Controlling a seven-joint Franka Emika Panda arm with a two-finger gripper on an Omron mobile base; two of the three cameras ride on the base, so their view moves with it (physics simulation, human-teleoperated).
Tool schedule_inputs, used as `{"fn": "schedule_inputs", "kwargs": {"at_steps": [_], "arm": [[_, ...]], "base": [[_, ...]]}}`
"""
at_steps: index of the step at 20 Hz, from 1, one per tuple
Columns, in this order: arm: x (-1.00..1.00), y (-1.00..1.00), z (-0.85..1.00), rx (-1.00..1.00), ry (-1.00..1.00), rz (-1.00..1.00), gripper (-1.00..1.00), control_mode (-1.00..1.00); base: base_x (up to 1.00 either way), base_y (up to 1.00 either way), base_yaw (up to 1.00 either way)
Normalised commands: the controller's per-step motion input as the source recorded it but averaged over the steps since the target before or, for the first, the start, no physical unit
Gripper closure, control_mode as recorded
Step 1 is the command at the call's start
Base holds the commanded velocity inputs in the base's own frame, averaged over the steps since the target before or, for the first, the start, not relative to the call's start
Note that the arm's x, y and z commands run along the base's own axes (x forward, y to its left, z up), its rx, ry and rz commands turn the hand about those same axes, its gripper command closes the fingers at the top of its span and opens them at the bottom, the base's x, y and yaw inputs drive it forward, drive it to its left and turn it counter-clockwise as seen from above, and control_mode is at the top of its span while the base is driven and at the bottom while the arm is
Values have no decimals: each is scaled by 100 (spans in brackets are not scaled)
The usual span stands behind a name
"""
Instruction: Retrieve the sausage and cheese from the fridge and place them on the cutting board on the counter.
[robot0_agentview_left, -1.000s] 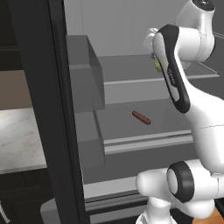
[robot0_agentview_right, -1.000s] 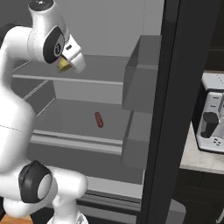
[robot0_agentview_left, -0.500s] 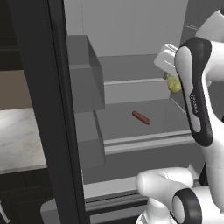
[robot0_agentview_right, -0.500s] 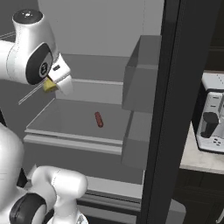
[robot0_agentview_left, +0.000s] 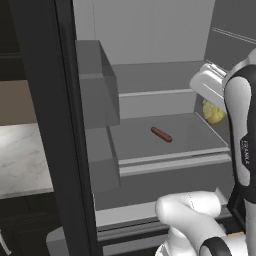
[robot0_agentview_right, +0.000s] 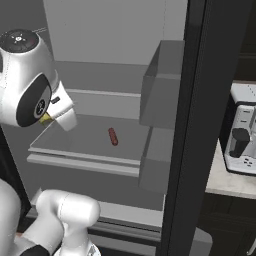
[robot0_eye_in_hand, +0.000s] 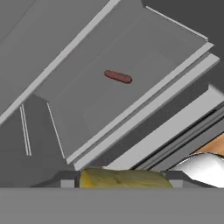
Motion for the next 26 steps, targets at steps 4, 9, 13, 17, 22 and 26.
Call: {"fn": "schedule_inputs", "kwargs": {"at_steps": [4, 9, 13, 17, 22, 26], "arm": [[-44, 0, -8, 6, 3, 0, 100, -100], [-54, 2, -37, 2, 1, 0, 100, -100], [-51, 6, -33, 1, 0, 0, 100, -100], [-7, 0, -6, 0, 0, 0, 100, -100], [0, 0, 0, 0, 0, 0, 100, 100], [0, 0, 0, 0, 0, 0, 100, 100]], "base": [[0, 0, 0], [0, 0, 0], [0, 0, 0], [0, 0, 0], [-43, 17, 0], [-100, 53, 4]]}}
